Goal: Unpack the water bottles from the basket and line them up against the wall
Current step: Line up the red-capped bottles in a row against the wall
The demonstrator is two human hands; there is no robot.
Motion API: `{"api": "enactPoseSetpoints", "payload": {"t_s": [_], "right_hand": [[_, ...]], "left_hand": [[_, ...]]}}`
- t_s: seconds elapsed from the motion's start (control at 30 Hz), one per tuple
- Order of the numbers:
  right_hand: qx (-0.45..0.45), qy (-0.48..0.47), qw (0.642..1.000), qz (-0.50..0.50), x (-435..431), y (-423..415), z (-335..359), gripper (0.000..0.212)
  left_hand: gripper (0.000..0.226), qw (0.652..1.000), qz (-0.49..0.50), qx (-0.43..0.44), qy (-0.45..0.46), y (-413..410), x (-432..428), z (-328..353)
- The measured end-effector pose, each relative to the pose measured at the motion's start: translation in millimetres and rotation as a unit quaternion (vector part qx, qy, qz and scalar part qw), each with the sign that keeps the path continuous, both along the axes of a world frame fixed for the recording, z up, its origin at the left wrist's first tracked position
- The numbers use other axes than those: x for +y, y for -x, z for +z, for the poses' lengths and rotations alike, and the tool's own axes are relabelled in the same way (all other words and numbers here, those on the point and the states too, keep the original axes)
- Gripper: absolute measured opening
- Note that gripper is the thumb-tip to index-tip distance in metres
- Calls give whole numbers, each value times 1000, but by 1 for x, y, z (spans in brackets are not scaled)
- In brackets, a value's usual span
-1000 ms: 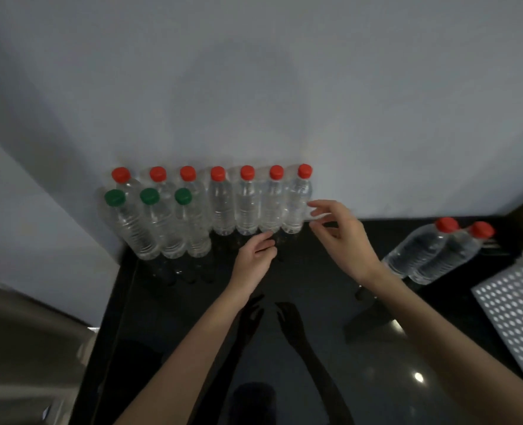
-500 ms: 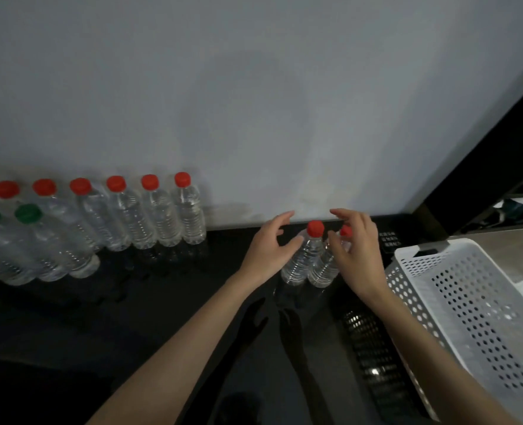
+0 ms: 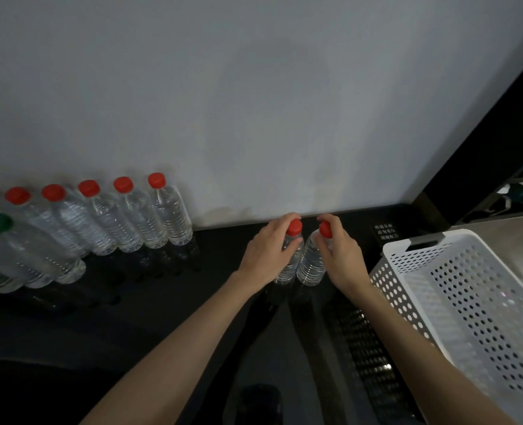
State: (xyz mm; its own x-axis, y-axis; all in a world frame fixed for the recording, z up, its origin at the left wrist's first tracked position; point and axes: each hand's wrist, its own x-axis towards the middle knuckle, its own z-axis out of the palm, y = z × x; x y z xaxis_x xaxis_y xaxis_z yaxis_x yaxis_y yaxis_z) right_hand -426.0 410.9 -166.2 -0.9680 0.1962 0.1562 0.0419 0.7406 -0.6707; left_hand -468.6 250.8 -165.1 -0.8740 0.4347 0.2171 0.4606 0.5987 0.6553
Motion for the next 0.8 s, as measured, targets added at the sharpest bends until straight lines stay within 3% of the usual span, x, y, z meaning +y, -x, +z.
{"api": "enactPoseSetpoints", "payload": {"t_s": [0.17, 0.43, 0.8], "right_hand": [[-4, -8, 1000, 10, -8, -8, -1, 32], [-9, 14, 1000, 14, -16, -21, 4, 27], [-3, 56, 990, 126, -114, -16, 29, 21]], "left_hand": [[45, 998, 2, 35, 55, 0, 0, 3], [46, 999, 23, 23, 39, -11, -22, 2], [46, 993, 105, 34, 50, -30, -137, 9]]}}
